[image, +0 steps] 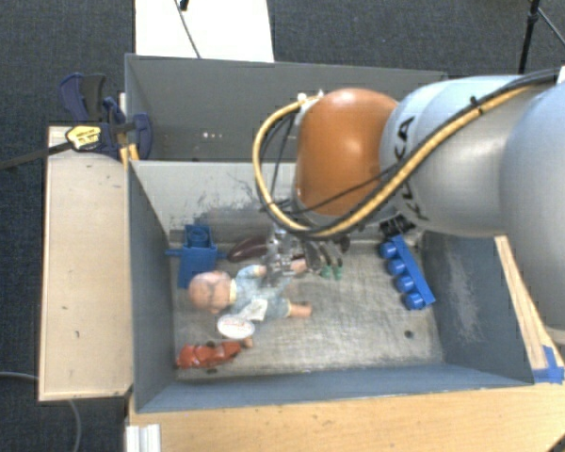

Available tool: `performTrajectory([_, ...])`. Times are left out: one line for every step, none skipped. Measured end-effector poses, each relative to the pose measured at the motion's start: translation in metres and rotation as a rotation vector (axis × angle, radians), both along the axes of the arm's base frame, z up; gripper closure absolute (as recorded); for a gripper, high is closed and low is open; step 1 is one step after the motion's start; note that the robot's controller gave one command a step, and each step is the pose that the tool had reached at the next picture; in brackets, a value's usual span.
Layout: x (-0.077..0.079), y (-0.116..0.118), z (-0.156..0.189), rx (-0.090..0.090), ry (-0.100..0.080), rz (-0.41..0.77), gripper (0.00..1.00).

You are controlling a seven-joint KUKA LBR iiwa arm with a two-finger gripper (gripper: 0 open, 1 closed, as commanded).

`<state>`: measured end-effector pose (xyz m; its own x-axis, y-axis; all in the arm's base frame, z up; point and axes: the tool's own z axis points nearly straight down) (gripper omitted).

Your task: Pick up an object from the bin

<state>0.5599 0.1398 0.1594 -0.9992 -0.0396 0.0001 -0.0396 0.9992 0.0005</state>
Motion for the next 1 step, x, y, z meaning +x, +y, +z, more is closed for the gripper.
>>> performTrajectory([0.0005, 0.0001, 0.0119, 0.0, -0.002, 0.0, 1.0])
